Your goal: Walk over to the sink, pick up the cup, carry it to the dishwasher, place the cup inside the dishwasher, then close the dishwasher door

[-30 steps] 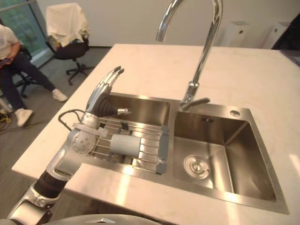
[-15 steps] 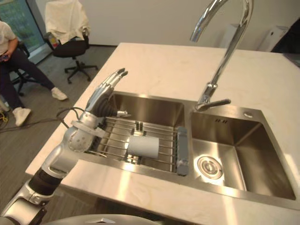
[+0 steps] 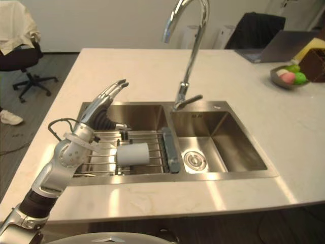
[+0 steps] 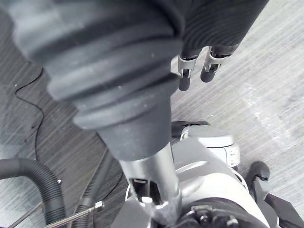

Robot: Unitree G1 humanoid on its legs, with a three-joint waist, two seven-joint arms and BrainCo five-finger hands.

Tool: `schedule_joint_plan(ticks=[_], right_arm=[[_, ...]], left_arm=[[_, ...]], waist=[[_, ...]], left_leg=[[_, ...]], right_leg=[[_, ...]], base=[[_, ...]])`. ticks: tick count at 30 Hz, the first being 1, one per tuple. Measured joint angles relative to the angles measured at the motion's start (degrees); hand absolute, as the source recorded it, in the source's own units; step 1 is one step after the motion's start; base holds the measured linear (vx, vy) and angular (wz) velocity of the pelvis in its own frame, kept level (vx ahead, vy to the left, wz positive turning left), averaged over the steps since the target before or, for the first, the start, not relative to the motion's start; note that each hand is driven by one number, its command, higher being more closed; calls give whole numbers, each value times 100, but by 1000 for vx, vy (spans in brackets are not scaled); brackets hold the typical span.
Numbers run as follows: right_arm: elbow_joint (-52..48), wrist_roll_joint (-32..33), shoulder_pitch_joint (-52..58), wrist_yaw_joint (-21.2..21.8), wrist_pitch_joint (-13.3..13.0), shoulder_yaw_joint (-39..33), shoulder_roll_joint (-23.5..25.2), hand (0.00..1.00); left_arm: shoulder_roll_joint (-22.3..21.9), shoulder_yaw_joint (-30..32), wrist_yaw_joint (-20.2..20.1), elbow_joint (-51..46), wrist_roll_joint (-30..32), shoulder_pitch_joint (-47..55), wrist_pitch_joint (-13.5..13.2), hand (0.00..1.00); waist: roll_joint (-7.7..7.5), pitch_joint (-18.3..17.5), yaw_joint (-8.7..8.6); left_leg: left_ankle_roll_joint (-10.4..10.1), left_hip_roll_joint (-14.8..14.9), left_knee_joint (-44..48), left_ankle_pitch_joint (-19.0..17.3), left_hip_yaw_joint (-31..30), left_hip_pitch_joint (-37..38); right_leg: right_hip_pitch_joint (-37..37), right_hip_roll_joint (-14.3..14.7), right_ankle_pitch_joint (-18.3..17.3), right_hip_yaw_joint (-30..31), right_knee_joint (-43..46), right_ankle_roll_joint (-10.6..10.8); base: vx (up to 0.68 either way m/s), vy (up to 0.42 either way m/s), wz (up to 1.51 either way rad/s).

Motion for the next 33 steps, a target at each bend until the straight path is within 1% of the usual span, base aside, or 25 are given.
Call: schedule_joint_plan(ticks=[1, 2, 5, 7, 10, 12, 16, 19, 22, 24, 26, 33], right_arm=[[0, 3, 3, 15, 3, 56, -54, 0], [-2, 5, -1, 15, 0, 94, -62, 0], [2, -4, -22, 13, 16, 144, -57, 0], [3, -1, -23, 13, 59, 198, -63, 0], [0, 9, -36, 16, 149, 206, -113, 0], [-3, 41, -91, 32, 162, 207, -120, 0], [-3, 101, -111, 113, 162, 207, -151, 0], [-1, 102, -133, 135, 156, 208, -170, 0], [0, 117, -131, 155, 155, 208, -181, 0], [2, 119, -150, 220, 161, 213, -213, 0], [5, 124, -161, 233, 164, 212, -228, 0], [39, 274, -210, 241, 175, 429, -324, 0]], left_arm=[[-16, 2, -88, 3, 63, 26, -8, 0], [-12, 5, -148, 3, 106, 40, -24, 0], [-14, 18, -345, -2, 110, 39, -29, 0], [-15, -15, -644, -1, 110, 39, -27, 0], [-8, -70, -887, -2, 105, 39, -24, 0], [17, -147, -922, -2, 104, 40, 2, 0], [209, -470, -1034, -2, 102, 42, 61, 0], [225, -513, -1105, -2, 104, 85, 114, 0], [272, -661, -1333, -2, 104, 173, 153, 0], [294, -877, -1545, -1, 105, 215, 154, 0], [297, -1009, -1641, -1, 105, 251, 154, 0], [326, -1376, -1642, 7, 120, 391, 250, 0]], waist=[[67, 26, -12], [79, 21, -17], [58, 29, -18], [60, 30, -19], [69, 29, -9], [75, 35, -11], [88, 37, -32], [100, 35, -45], [119, 43, -53], [134, 51, -61], [145, 56, -67], [172, 69, -104]], left_leg=[[39, 32, 87, 24, 29, -56], [39, 57, 117, 24, 21, -65], [24, 103, 188, 13, 9, -90], [31, 109, 194, -3, -4, -103], [38, 118, 249, -79, -8, -205], [26, 108, 296, -119, -5, -260], [41, 44, 304, -111, 5, -370], [107, 29, 304, -68, 6, -421], [116, 19, 304, -60, -1, -434], [121, -4, 300, -58, -21, -458], [133, -22, 295, -52, -50, -494], [147, -34, 298, -46, -59, -496]], right_leg=[[-60, 27, 81, 52, 9, 68], [-78, 56, 99, 84, 36, 70], [-118, 96, 112, 149, 38, 61], [-140, 95, 123, 164, 37, 59], [-215, 74, 135, 172, 2, 71], [-256, 48, 136, 170, 1, 78], [-373, -18, 182, 169, 1, 50], [-426, -30, 226, 171, 2, 41], [-434, -41, 248, 160, 7, 73], [-450, -56, 253, 155, 15, 82], [-470, -78, 257, 153, 15, 87], [-468, -103, 267, 159, 14, 98]], base=[[40, 37, -23], [31, 38, -20], [-12, 35, -16], [-66, 68, -3], [-125, 81, -3], [-117, 89, -2], [-71, 79, -1], [-21, 48, 0], [-6, 51, 1], [-19, 70, 6], [-32, 66, 7], [-41, 42, 1]])
